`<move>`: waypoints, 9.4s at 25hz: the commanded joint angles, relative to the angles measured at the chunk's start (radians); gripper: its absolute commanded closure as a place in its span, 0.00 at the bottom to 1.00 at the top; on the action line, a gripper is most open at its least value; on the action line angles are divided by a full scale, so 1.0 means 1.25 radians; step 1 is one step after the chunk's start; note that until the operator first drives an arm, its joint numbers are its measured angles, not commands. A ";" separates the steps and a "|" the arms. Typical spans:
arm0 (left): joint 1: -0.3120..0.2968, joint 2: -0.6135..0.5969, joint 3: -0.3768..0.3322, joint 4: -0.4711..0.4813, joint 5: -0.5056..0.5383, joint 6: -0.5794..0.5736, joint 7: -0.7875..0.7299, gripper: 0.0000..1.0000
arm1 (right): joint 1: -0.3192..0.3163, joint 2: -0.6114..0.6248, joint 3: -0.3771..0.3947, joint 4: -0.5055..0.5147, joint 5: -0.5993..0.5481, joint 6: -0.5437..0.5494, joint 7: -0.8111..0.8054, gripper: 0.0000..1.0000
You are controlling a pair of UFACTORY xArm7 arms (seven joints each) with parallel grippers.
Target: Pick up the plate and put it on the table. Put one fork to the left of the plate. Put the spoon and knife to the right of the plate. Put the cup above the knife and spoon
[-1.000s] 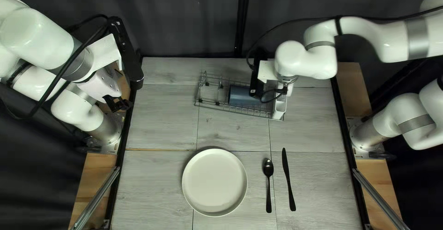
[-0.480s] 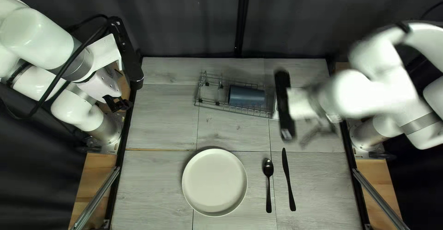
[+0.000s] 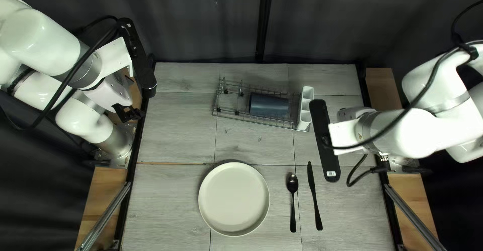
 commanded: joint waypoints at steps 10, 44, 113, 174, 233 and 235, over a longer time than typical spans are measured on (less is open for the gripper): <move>0.000 0.000 0.000 0.000 0.000 0.000 0.000 0.00 | -0.054 -0.120 -0.148 -0.301 -0.472 -0.719 -0.277 1.00; -0.106 0.273 0.265 -0.103 0.077 -0.653 0.381 0.00 | -0.068 -0.109 -0.146 -0.306 -0.517 -0.752 -0.265 1.00; -0.172 0.358 0.363 -0.194 -0.067 -0.844 0.605 1.00 | -0.068 -0.109 -0.146 -0.306 -0.517 -0.752 -0.265 0.00; 0.073 0.538 -0.286 -0.237 -0.243 -0.669 -0.947 1.00 | -0.068 -0.109 -0.146 -0.306 -0.517 -0.752 -0.265 0.00; 0.129 0.381 -0.240 -0.284 -0.274 -0.630 -0.796 0.00 | -0.068 -0.109 -0.146 -0.306 -0.517 -0.752 -0.265 0.00; 0.127 0.343 -0.239 -0.233 -0.234 -0.557 -0.758 0.00 | -0.068 -0.109 -0.146 -0.306 -0.517 -0.752 -0.265 0.00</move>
